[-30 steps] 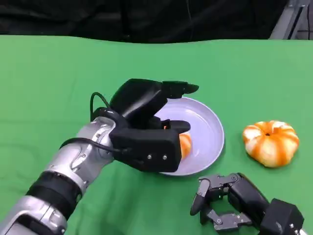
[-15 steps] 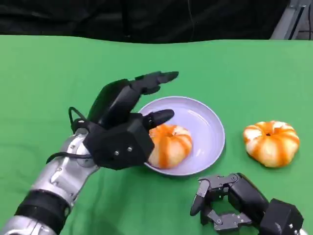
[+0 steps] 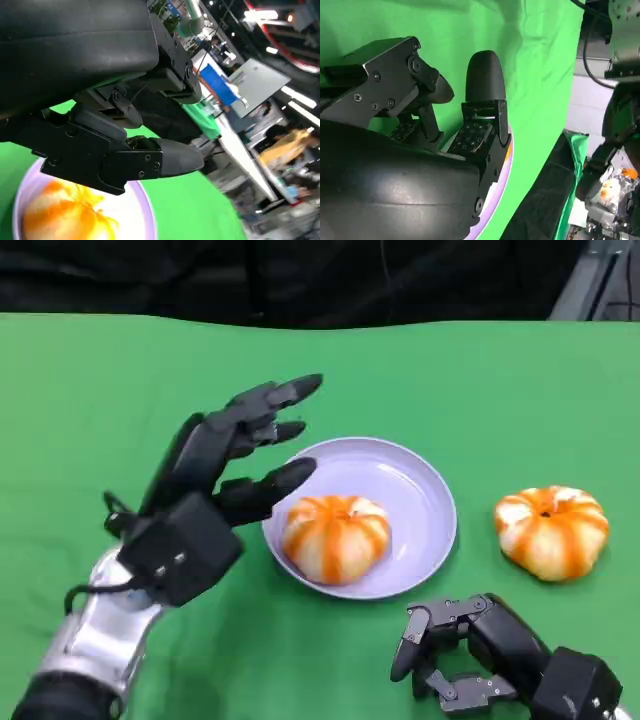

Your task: Grasp the bread from the table and place it into the plate.

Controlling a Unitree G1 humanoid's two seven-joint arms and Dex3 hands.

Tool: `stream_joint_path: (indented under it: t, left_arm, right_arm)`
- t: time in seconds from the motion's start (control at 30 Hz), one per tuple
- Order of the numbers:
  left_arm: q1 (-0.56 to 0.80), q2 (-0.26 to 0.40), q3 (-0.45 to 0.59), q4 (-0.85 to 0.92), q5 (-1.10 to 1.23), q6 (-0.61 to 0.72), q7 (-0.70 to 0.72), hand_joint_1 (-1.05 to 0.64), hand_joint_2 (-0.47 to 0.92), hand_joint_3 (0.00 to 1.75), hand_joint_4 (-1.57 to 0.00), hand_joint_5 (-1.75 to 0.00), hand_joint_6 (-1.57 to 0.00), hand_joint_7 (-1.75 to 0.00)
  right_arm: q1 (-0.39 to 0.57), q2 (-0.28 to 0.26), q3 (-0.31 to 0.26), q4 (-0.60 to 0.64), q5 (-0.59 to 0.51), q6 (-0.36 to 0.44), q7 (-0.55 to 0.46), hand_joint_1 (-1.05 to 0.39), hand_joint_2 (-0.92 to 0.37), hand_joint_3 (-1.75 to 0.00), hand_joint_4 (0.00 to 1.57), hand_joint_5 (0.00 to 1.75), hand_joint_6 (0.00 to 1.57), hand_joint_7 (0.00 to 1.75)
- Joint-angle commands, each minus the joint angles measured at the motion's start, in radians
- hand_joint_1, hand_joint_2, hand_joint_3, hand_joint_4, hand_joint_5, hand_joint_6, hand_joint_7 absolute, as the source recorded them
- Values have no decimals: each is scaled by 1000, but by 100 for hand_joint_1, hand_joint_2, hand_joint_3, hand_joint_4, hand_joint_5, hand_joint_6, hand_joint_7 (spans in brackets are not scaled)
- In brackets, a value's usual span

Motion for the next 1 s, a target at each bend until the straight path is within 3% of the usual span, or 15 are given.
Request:
stream_joint_path:
  t: [0.03,0.3,1.0]
  left_arm:
    - [50,10,36,-3,-52,-69,-44,-66,92,47,-84,-2,-53,-1]
    - [137,-14,88,0,-112,-170,-60,-61,92,40,-93,-3,-58,-2]
    - [313,-54,165,-18,-341,-190,-300,-59,92,39,-94,-1,-58,0]
  right_arm:
    - [-2,-13,-3,-3,8,-1,-1,12,-52,-115,102,132,101,104]
    - [8,-12,-4,-10,13,4,4,11,-52,-116,102,133,101,104]
    - [15,-14,-10,-8,34,3,26,15,-55,-112,100,136,100,105]
